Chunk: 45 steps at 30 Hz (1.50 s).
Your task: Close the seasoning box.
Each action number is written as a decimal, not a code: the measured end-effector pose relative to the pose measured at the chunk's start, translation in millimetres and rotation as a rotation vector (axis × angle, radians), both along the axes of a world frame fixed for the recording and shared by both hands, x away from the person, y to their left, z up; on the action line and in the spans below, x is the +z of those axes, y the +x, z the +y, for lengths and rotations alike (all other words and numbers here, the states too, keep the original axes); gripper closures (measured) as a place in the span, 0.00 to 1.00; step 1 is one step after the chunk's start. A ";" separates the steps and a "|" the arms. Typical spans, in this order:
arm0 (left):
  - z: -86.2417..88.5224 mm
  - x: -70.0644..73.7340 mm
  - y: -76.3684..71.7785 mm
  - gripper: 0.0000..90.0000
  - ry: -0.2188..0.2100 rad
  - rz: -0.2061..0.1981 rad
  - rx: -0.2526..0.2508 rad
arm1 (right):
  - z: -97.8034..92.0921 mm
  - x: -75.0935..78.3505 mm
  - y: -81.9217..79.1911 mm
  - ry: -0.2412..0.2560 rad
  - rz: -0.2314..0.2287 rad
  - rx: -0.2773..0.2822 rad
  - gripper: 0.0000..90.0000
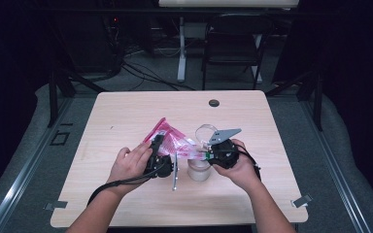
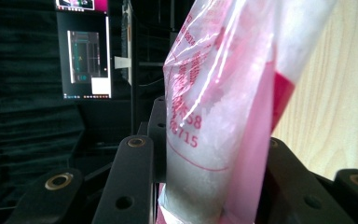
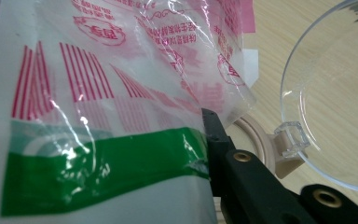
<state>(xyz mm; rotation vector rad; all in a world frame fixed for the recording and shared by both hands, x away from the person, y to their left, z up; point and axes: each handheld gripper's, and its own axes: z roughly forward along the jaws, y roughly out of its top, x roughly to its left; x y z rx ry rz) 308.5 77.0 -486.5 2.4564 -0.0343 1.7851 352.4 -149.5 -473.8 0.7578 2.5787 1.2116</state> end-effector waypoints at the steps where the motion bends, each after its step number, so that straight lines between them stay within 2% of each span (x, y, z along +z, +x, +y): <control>1: 0.4 -0.1 0.0 0.79 -0.004 0.002 0.003 | 0.5 0.5 -0.4 0.004 -0.002 0.000 1.00; 10: 5.8 -7.8 0.4 0.80 -0.095 0.037 0.023 | 3.2 1.3 -1.3 0.023 0.001 0.002 1.00; 17: 7.8 -17.4 0.7 0.81 -0.120 0.049 0.032 | 4.8 2.3 -1.5 0.040 0.007 0.006 1.00; 21: 9.8 -22.5 1.0 0.81 -0.154 0.058 0.036 | 6.2 3.0 -2.3 0.050 0.004 0.007 1.00; 28: 13.2 -30.9 -0.2 0.81 -0.212 0.086 0.050 | 9.5 2.5 -3.6 0.036 -0.002 0.011 1.00; 37: 14.6 -41.8 -1.5 0.81 -0.256 0.112 0.061 | 13.3 0.3 -4.5 0.019 -0.003 0.017 1.00; 40: 15.2 -44.3 -0.9 0.82 -0.286 0.129 0.068 | 14.0 -0.4 -4.9 0.018 -0.008 0.016 1.00; 45: 14.3 -50.2 -0.7 0.82 -0.288 0.154 0.064 | 15.4 -0.9 -5.2 0.009 -0.010 0.020 1.00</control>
